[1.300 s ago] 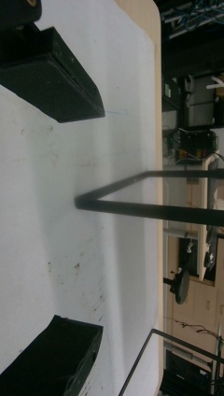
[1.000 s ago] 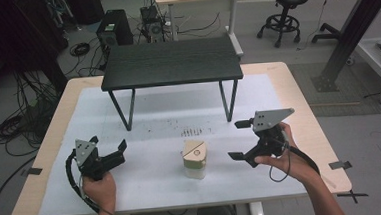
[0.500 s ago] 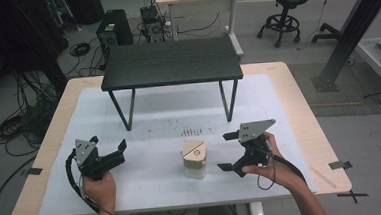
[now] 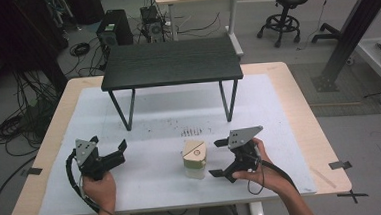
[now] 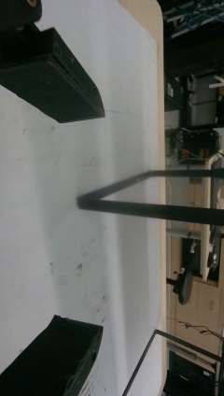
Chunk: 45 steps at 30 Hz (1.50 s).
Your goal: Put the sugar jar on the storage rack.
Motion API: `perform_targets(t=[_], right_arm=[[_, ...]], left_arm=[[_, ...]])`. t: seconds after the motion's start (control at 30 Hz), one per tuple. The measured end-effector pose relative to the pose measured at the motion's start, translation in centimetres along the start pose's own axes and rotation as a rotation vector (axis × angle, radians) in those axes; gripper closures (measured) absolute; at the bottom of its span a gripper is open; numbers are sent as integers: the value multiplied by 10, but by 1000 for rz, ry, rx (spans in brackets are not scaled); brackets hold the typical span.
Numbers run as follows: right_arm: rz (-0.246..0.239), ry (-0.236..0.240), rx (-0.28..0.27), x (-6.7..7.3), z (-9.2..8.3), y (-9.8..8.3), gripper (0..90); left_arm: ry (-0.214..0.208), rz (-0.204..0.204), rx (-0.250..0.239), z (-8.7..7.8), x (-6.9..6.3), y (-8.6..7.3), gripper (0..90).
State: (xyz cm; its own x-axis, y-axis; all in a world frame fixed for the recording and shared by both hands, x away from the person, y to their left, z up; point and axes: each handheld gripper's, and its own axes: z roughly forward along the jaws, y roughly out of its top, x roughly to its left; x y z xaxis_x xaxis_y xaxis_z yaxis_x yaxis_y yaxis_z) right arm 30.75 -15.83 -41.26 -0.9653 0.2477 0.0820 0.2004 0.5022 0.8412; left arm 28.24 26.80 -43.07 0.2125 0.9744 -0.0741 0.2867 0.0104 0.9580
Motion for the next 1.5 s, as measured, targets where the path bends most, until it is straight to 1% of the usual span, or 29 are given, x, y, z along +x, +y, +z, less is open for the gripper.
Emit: perform_targets(t=[0.27, 0.53, 0.87, 1.17, 1.5], right_arm=[[-6, 6, -5, 0, 10, 2, 27], [-7, 28, -18, 2, 24, 3, 25], [-10, 40, -22, 3, 36, 4, 24], [-4, 42, -33, 3, 44, 4, 24], [-9, 56, -42, 2, 50, 8, 23]], left_arm=[[1, 0, -1, 0, 0, 0, 5], [2, 0, 1, 0, 0, 0, 5], [1, -2, 1, 0, 0, 0, 5], [1, -1, -1, 0, 0, 0, 5], [3, -2, 0, 0, 0, 0, 5]])
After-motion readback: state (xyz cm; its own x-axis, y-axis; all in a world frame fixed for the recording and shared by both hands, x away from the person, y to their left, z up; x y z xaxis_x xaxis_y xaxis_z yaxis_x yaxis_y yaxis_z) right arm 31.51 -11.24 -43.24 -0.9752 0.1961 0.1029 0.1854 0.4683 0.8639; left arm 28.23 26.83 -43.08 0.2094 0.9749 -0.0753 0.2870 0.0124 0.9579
